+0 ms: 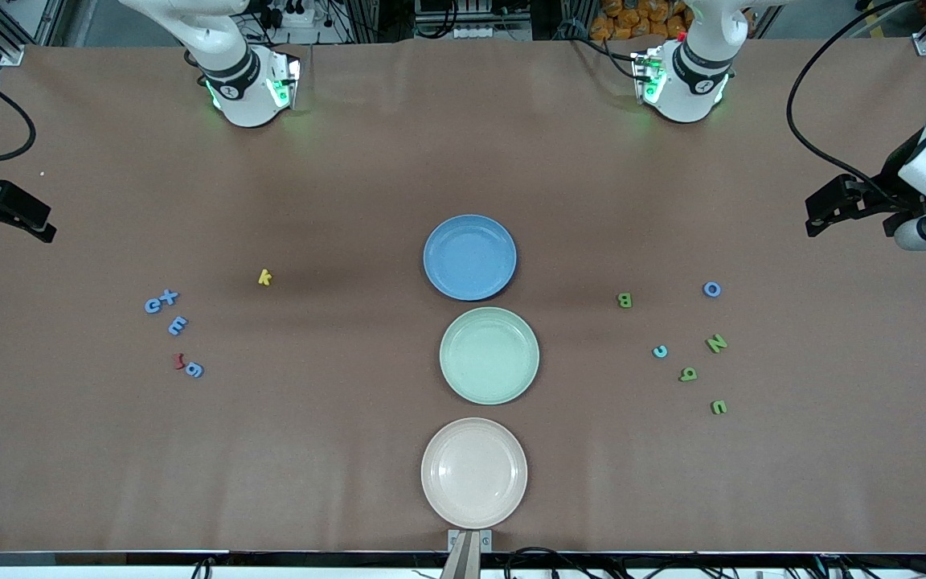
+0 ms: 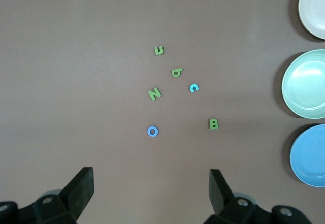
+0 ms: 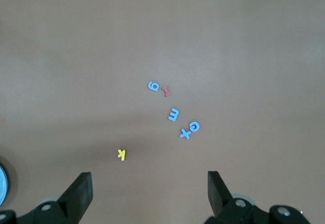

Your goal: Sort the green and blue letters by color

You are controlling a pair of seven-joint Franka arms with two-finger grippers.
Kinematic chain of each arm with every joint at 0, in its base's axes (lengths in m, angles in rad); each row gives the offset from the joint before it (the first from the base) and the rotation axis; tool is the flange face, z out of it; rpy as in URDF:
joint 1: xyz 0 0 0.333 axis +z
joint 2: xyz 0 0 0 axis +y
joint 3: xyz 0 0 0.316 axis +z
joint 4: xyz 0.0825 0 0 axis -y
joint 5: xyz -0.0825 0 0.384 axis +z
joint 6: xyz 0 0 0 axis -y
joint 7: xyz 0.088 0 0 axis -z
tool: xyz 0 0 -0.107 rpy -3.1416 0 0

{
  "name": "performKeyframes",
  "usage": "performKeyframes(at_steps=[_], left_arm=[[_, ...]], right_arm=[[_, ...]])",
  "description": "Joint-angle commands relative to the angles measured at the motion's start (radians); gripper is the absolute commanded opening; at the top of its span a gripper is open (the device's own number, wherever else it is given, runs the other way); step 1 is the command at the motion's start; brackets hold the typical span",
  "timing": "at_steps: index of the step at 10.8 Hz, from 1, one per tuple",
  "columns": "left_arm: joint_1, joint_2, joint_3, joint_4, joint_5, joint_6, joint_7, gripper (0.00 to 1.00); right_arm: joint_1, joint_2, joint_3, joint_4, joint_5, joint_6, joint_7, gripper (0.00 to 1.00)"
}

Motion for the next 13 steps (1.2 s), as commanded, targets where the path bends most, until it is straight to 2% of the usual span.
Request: performKeyframes(at_steps=[1, 10, 13], left_arm=[[0.005, -0.009, 0.001, 0.007, -0.008, -0.016, 0.028, 1.0], [0.009, 0.002, 0.004, 0.002, -0.011, -0.01, 0.028, 1.0], [0.004, 0.069, 0.004, -0.01, -0.004, 0.082, 0.015, 1.0]], right_arm=[[-0.003, -0.028, 0.005, -0.028, 0.015, 0.0, 0.01, 1.0], [0.002, -0.008, 0.005, -0.043, 0.015, 0.016, 0.018, 1.0], [0.0, -0.015, 0.006, -0.055, 0.015, 0.016, 0.018, 1.0]])
